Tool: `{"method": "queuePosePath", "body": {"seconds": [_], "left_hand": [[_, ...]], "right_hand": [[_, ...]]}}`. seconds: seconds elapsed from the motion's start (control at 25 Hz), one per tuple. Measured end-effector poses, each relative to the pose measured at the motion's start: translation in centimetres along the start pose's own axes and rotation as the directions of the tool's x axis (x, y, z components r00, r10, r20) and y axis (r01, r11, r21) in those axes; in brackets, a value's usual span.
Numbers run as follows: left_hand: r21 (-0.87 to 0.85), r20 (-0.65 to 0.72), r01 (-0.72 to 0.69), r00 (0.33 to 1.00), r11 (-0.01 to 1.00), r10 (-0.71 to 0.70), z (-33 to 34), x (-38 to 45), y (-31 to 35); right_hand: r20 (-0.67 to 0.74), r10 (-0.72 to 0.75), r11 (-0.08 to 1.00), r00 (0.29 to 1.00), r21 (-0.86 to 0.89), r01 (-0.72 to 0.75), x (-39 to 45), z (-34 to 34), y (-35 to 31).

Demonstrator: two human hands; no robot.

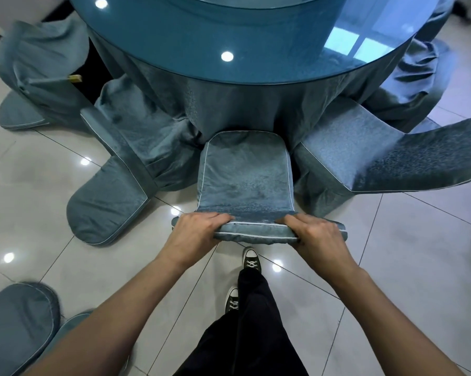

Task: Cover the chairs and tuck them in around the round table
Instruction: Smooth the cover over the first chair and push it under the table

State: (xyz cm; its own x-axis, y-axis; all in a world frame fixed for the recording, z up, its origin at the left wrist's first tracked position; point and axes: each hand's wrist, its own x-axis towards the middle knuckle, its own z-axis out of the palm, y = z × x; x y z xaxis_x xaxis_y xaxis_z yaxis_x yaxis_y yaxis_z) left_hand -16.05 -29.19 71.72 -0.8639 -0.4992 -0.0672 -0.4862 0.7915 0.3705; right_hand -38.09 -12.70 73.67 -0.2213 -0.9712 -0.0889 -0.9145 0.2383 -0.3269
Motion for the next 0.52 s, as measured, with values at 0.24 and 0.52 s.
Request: {"method": "queuePosePath", "body": {"seconds": [0.24,0.52], "left_hand": [[0.067,-0.077,0.011,0.997,0.998,-0.006,-1.3,1.9,-2.0],[0.11,-0.131,0.012,0.991,0.994,0.002,-2.4,4.3,-3.7]], "right_hand": [[0.019,0.01,0.998,1.0,-0.062,-0.009,2.6,-0.7,-0.1],[0.0,-0.029,0.999,1.0,-0.035,0.029,5.8,-1.0,0.3]]}}
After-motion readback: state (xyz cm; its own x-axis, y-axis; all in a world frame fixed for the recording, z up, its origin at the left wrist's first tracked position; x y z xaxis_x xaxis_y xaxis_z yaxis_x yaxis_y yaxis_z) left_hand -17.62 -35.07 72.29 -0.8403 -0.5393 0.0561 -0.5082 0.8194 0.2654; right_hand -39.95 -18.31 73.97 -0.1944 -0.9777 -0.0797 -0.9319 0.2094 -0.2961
